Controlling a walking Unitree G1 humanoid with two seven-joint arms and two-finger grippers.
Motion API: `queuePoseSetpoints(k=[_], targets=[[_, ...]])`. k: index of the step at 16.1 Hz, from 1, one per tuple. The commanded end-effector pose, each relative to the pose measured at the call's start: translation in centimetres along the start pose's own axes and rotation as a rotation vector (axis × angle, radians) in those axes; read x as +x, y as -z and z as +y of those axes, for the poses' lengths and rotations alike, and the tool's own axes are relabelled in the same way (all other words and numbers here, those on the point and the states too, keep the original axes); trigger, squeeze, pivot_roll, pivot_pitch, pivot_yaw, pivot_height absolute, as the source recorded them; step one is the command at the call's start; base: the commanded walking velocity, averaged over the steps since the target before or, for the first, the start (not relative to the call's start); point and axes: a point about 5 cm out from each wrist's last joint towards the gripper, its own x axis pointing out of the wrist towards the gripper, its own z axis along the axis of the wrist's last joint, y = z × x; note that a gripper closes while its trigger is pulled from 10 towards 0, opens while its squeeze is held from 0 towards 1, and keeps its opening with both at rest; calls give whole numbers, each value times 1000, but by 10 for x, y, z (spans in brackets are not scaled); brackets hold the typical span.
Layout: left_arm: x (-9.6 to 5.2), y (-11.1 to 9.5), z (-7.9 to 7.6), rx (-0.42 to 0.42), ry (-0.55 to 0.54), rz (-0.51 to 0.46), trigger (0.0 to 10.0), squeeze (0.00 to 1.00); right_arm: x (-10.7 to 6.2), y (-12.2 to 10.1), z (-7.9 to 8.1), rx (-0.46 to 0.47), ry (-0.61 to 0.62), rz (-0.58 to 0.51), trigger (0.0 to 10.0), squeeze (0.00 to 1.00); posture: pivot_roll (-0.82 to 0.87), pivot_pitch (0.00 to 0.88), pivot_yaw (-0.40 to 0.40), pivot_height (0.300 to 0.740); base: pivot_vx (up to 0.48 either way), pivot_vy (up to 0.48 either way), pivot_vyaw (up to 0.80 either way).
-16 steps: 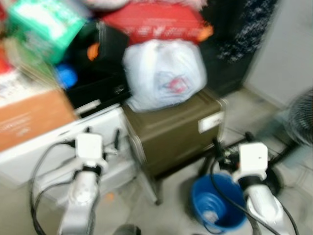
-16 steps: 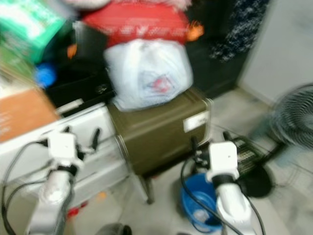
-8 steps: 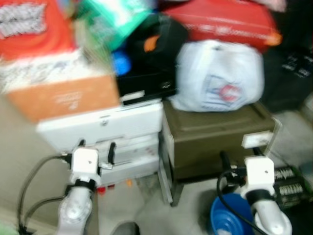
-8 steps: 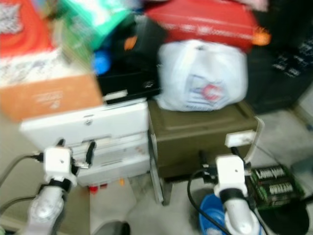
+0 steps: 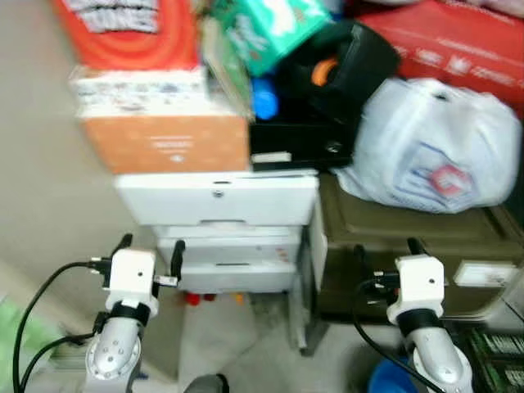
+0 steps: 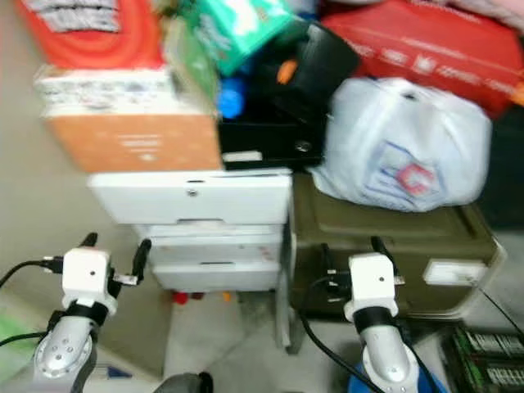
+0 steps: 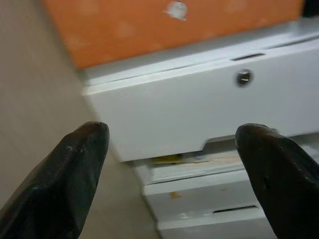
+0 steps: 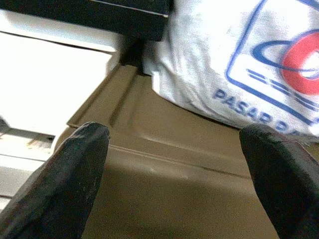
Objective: Clean up the room
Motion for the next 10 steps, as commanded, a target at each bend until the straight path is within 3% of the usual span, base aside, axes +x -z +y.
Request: queuePoseSetpoints(k=[1, 10], targets=[[-2, -2, -4, 1, 14, -4, 10000, 0, 1, 2, -2, -1, 2, 7, 10000, 0, -84, 51, 10, 740, 0, 0, 800], [-6, -1, -9, -7, 45, 2, 10000, 0, -2, 2, -1, 5, -18, 10, 10000, 0, -81, 57, 10, 740, 0, 0, 800]])
